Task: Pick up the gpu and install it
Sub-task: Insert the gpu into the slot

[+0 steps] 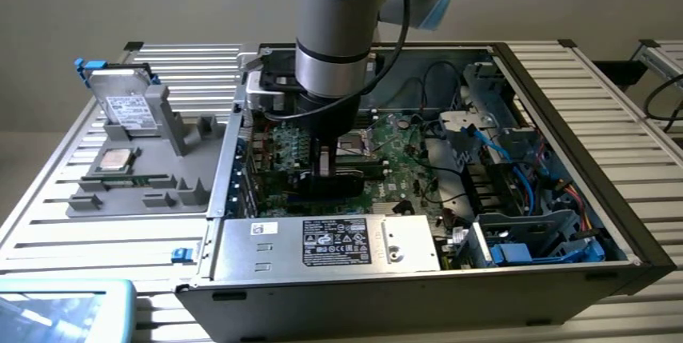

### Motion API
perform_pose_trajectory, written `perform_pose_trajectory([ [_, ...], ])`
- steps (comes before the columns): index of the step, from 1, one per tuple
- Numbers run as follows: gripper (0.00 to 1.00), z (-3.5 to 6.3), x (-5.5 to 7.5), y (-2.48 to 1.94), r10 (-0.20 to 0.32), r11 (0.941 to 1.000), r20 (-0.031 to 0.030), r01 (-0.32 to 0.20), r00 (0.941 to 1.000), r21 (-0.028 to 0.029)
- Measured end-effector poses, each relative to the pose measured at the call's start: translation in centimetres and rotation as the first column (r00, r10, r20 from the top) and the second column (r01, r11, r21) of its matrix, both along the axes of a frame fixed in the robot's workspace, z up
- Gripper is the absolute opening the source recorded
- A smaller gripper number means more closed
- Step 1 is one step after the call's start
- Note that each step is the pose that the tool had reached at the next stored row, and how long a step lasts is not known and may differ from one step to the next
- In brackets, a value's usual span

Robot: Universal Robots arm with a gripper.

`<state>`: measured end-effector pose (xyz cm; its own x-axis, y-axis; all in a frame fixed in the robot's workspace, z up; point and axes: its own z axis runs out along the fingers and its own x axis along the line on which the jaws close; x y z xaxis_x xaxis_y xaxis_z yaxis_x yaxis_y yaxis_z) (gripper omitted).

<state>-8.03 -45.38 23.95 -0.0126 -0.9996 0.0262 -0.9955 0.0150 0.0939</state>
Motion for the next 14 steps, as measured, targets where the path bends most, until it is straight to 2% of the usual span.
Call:
perform_pose_trajectory([
  [1, 0.28, -0.01, -0.1, 0.01, -0.001, 1.0, -0.0026, 0.001, 1.0, 0.0012],
  [2, 0.29, -0.03, 0.0, 0.01, -0.001, 1.0, -0.0019, 0.001, 1.0, 0.0016],
  [3, 0.35, -0.01, 0.1, 0.01, 0.0, 1.0, -0.0018, 0.0, 1.0, 0.0015],
  [4, 0.35, 0.03, 0.1, 0.01, 0.0, 1.0, -0.0019, 0.0, 1.0, 0.0009],
  [5, 0.42, 0.09, 0.1, 0.01, 0.0, 1.0, -0.0013, 0.0, 1.0, 0.0011],
  [6, 0.42, 0.26, 0.1, 0.01, 0.0, 1.0, -0.0004, 0.0, 1.0, 0.0009],
  [11, 0.42, 2.21, 0.1, 0.01, 0.0, 1.0, 0.0, 0.0, 1.0, -0.0058],
  [14, 0.42, 3.56, 0.1, 0.01, 0.0, 1.0, 0.0001, 0.0, 1.0, -0.0073],
])
